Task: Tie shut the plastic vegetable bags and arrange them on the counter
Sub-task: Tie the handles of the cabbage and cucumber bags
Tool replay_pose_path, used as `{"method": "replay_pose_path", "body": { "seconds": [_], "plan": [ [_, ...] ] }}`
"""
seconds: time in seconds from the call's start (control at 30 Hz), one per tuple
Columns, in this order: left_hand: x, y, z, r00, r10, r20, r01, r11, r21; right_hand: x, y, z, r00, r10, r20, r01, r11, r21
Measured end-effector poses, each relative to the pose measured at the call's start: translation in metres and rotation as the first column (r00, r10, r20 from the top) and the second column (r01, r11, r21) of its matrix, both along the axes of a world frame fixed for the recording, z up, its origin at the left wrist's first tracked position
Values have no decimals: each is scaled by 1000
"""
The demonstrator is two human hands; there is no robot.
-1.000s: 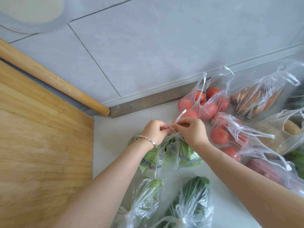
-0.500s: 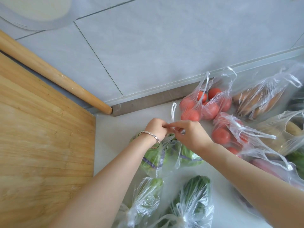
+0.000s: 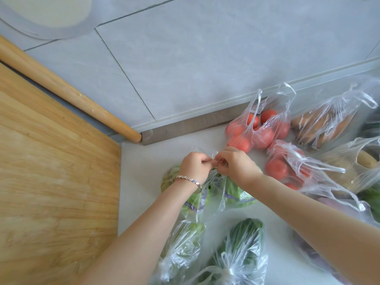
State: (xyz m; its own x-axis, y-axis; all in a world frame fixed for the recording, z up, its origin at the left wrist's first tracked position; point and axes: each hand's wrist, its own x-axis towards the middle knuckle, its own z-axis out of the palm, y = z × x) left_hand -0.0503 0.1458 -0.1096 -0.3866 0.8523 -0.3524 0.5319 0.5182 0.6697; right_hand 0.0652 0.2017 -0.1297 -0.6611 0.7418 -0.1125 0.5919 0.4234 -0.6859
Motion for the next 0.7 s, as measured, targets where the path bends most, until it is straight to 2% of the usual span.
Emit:
{"method": "replay_pose_path", "body": {
  "seconds": [0.13,0.33,0.5,0.57,0.63,0.7],
  "plan": [
    [4,-4,-6,997,62,37,-65,994,83,1,-6,-6,973,-147,-179,141,989,-42],
    [6,-7,-13,993,110,45,-115,984,137,0,-14,-4,938,-229,-262,208,972,-107],
    [6,-9,-19,995,77,-62,-62,973,224,6,-10,-7,906,-296,-303,243,949,-201],
    [4,-11,-19,993,44,-107,-14,962,271,8,-9,-7,872,-337,-355,200,908,-369],
    [3,-13,-21,991,17,-136,27,948,317,10,-3,-3,831,-383,-404,56,780,-623],
    [3,-14,-20,993,20,-121,23,939,344,12,6,3,866,-325,-381,-67,679,-731]
  ]
}}
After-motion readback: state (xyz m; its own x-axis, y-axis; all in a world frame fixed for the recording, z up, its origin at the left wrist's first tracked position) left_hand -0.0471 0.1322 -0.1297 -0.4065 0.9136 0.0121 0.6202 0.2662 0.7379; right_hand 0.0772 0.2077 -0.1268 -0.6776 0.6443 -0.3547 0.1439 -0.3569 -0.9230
